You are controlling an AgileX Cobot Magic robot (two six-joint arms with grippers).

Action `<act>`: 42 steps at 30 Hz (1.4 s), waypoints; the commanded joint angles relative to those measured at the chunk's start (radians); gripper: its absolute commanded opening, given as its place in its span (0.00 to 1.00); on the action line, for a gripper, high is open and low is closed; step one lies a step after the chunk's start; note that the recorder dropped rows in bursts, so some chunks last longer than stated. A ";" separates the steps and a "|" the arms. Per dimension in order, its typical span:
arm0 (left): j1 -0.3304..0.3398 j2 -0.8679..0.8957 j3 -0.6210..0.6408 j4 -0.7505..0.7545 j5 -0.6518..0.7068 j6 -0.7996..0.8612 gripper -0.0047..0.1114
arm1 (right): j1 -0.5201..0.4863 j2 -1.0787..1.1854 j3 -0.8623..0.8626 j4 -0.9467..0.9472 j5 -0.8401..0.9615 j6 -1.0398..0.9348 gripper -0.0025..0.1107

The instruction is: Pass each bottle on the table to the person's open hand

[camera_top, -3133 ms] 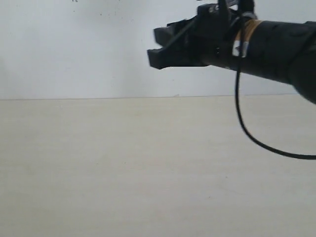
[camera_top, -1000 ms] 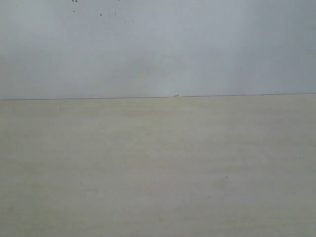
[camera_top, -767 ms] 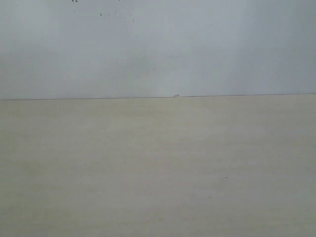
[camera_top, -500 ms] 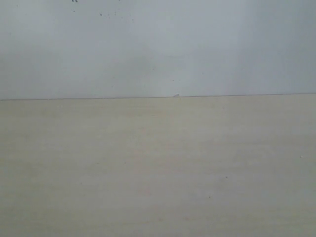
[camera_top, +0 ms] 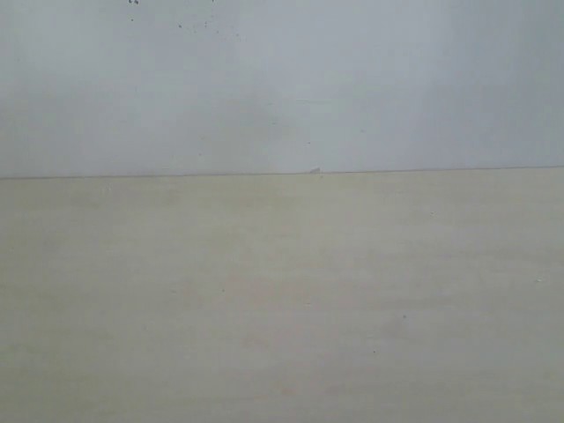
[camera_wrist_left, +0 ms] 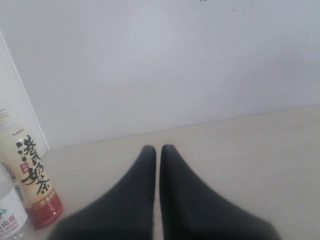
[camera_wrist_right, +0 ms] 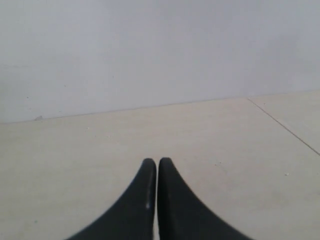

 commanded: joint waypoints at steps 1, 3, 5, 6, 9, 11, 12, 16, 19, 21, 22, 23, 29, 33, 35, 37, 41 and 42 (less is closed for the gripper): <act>-0.001 0.003 -0.003 0.001 -0.005 0.002 0.08 | -0.006 -0.006 0.000 0.006 0.003 -0.003 0.03; -0.001 0.003 -0.003 0.001 -0.005 0.002 0.08 | -0.006 -0.006 0.000 0.006 0.003 -0.003 0.03; -0.001 0.003 -0.003 0.001 -0.005 0.002 0.08 | -0.006 -0.006 0.000 0.006 0.003 -0.006 0.03; -0.001 0.003 -0.003 0.001 -0.005 0.002 0.08 | -0.006 -0.006 0.000 0.006 0.003 -0.006 0.03; -0.001 0.003 -0.003 0.001 -0.005 0.002 0.08 | -0.006 -0.006 0.000 0.006 0.003 -0.006 0.03; -0.001 0.003 -0.003 0.001 -0.005 0.002 0.08 | -0.006 -0.006 0.000 0.006 -0.005 -0.006 0.03; -0.001 0.003 -0.003 0.001 -0.005 0.002 0.08 | -0.006 -0.006 0.000 0.006 -0.013 -0.006 0.03; -0.001 0.003 -0.003 0.001 -0.005 0.002 0.08 | -0.006 -0.006 0.000 0.006 -0.013 -0.006 0.03; -0.001 0.003 -0.003 0.001 -0.005 0.002 0.08 | -0.006 -0.006 0.000 0.006 -0.013 -0.006 0.03; -0.001 0.003 -0.003 0.001 -0.005 0.002 0.08 | -0.006 -0.006 0.000 0.006 -0.013 -0.006 0.03; -0.001 0.003 -0.003 0.001 -0.005 0.002 0.08 | -0.006 -0.006 0.000 0.006 -0.013 -0.006 0.03; -0.001 0.003 -0.003 0.001 -0.005 0.002 0.08 | -0.006 -0.006 0.000 0.006 -0.013 -0.006 0.03; -0.001 0.003 -0.003 0.001 -0.005 0.002 0.08 | -0.006 -0.006 0.000 0.006 -0.013 -0.006 0.03; -0.001 0.003 -0.003 0.001 -0.005 0.002 0.08 | -0.006 -0.006 0.000 0.006 -0.013 -0.006 0.03; -0.001 0.003 -0.003 0.001 -0.005 0.002 0.08 | -0.006 -0.006 0.000 0.006 -0.013 -0.006 0.03; -0.001 0.003 -0.003 0.001 -0.005 0.002 0.08 | -0.006 -0.006 0.000 0.006 -0.013 -0.006 0.03; -0.001 0.003 -0.003 0.001 -0.005 0.002 0.08 | -0.006 -0.006 0.000 0.006 -0.013 -0.006 0.03; -0.001 0.003 -0.003 0.001 -0.005 0.002 0.08 | -0.006 -0.006 0.000 0.006 -0.013 -0.006 0.03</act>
